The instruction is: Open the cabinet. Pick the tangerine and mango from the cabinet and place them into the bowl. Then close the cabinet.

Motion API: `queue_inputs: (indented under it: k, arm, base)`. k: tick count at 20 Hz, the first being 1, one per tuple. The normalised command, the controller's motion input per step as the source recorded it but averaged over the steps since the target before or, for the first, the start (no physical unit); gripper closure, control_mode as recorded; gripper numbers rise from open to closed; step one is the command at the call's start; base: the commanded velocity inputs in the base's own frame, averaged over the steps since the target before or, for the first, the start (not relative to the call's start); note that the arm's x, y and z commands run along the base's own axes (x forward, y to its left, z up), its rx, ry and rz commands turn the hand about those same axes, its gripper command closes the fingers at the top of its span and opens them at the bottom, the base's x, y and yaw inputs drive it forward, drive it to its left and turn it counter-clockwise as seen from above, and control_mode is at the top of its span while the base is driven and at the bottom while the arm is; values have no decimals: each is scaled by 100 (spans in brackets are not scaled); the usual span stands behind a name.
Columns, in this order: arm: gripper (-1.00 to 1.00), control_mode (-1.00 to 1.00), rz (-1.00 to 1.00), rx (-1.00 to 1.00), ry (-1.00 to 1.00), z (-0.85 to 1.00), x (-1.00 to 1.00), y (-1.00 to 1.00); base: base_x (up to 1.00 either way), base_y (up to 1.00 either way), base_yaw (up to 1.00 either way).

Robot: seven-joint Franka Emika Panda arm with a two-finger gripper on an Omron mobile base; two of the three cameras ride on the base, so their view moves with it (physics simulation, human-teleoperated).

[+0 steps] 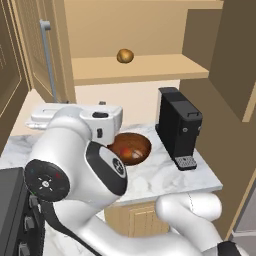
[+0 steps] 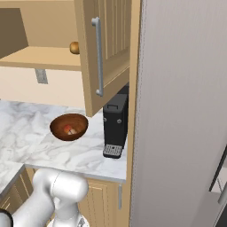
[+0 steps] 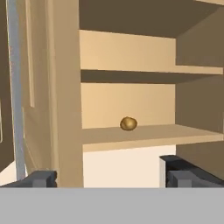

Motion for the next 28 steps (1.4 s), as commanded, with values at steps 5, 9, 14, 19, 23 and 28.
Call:
queue_inputs:
  k: [5, 9, 14, 19, 23, 28]
  arm:
    - [-100, -100, -9, -3, -1, -27, 89, 19]
    - [-100, -100, -16, -3, -2, -48, 100, 0]
    - [-100, -100, -11, 0, -3, -58, 100, -23]
    - [-100, -100, -9, 0, -4, -61, 100, -54]
    - [-100, -100, -18, 1, -3, -42, 100, -45]
    - [-100, -100, -15, 1, -3, -38, 100, -25]
  base:
    - [0, 0, 0]
    - [0, 0, 0]
    - [0, 0, 0]
    - [0, 0, 0]
    - [0, 0, 0]
    - [0, 0, 0]
